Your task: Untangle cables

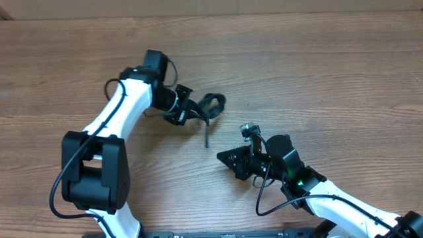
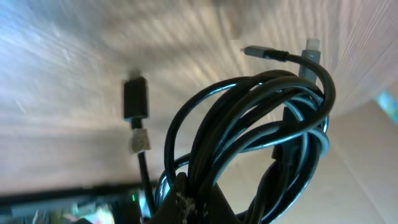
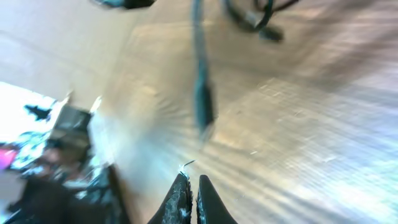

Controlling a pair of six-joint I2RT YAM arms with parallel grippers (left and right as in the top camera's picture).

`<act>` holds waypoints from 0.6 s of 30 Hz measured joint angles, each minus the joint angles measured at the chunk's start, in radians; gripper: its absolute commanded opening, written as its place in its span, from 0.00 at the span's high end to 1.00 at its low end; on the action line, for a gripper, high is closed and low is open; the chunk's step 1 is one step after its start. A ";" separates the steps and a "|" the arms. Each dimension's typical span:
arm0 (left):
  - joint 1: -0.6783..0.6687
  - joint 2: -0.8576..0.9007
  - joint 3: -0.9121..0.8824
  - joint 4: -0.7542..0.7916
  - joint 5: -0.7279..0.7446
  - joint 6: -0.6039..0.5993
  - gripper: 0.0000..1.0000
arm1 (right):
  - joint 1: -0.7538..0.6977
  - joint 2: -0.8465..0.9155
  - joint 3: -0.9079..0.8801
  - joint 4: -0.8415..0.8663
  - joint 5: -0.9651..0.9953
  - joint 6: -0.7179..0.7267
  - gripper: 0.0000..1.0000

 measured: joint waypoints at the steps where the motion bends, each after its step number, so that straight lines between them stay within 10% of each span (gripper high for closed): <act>1: 0.002 0.000 0.000 0.006 -0.013 0.007 0.96 | 0.000 0.000 0.000 -0.002 -0.019 0.005 0.96; 9: -0.010 0.000 0.000 -0.045 -0.013 0.002 0.96 | 0.002 0.000 -0.001 -0.014 0.014 0.009 0.58; 18: -0.010 0.000 0.000 -0.209 0.086 -0.101 0.96 | 0.002 0.000 -0.001 -0.006 0.380 -0.030 0.53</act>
